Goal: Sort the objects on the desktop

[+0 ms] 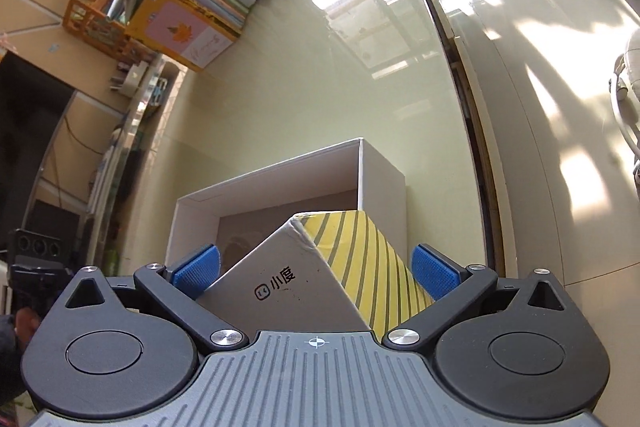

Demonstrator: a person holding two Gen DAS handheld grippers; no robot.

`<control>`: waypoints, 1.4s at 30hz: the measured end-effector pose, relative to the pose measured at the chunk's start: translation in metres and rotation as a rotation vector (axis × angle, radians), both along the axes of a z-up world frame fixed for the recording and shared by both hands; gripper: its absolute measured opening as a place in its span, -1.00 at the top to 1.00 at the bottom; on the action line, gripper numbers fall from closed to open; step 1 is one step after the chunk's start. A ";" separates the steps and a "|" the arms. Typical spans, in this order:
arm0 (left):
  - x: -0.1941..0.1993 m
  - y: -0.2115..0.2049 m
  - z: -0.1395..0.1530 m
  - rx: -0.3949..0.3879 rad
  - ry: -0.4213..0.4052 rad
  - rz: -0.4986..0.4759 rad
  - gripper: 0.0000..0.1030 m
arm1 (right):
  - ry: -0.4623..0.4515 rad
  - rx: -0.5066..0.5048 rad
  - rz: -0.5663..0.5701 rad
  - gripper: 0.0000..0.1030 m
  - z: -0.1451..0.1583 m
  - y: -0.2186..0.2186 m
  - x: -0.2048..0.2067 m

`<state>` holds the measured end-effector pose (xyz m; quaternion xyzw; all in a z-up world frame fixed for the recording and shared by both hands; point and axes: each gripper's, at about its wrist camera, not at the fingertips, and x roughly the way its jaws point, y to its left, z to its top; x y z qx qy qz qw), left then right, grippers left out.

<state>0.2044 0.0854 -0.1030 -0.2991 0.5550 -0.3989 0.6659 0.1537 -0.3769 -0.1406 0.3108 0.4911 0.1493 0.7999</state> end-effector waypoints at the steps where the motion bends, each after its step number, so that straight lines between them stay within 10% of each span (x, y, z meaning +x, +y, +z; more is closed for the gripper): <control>1: -0.010 0.003 0.005 0.011 -0.002 0.006 -1.00 | -0.001 0.003 -0.016 -1.00 -0.002 0.001 -0.002; 14: -0.149 -0.073 -0.014 0.213 0.039 -0.070 -1.00 | 0.002 -0.001 -0.083 -1.00 -0.014 0.012 -0.009; 21: -0.142 -0.071 -0.040 0.298 0.069 0.133 -1.00 | -0.006 -0.003 -0.092 -1.00 -0.013 0.014 -0.009; 32: -0.131 -0.074 -0.037 0.307 0.007 0.129 -1.00 | -0.124 -0.006 -0.113 -1.00 0.009 -0.010 -0.023; 42: -0.129 -0.070 -0.040 0.281 0.029 0.128 -1.00 | -0.069 -0.062 0.145 -1.00 0.020 -0.053 -0.072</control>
